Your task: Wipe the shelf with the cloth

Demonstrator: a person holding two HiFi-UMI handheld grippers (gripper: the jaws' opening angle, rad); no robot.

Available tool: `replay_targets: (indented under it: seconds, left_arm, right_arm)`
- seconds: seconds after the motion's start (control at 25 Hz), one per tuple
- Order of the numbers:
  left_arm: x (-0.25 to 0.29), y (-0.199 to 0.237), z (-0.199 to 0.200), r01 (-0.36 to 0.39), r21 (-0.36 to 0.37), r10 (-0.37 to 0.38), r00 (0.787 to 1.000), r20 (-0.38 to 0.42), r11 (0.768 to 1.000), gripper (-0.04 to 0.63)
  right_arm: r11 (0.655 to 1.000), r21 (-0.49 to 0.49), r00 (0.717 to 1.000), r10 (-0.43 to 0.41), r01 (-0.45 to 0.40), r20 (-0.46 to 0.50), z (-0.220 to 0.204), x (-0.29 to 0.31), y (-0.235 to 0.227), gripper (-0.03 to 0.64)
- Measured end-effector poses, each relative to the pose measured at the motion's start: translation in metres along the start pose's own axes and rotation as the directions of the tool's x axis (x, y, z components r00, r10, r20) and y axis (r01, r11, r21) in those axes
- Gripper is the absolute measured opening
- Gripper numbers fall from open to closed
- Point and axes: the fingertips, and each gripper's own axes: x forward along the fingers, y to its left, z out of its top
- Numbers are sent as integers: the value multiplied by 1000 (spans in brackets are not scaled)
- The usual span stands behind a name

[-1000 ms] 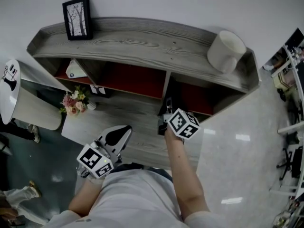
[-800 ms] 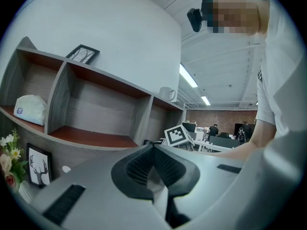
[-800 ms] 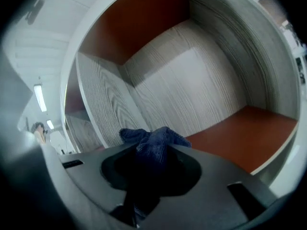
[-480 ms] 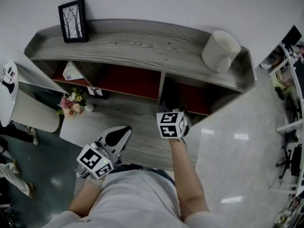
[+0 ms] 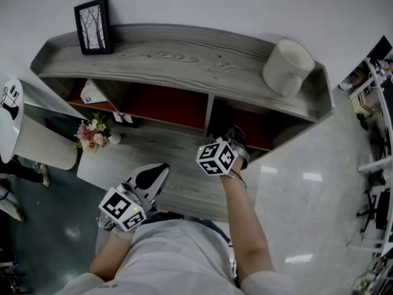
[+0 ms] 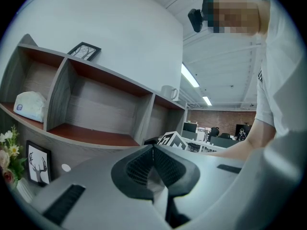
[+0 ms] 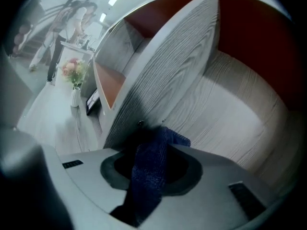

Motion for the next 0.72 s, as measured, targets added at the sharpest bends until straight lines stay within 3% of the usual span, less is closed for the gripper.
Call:
replay_targets:
  seconds: [0.2, 0.72]
  left_arm:
    - [4, 0, 0, 8, -1, -8, 1000, 0, 1000, 15]
    - [27, -15, -3, 66, -9, -66, 998, -11, 998, 15]
  right_arm:
    - [995, 102, 998, -8, 2, 59, -3, -1, -2, 95]
    - [991, 129, 996, 37, -47, 82, -7, -3, -6, 97]
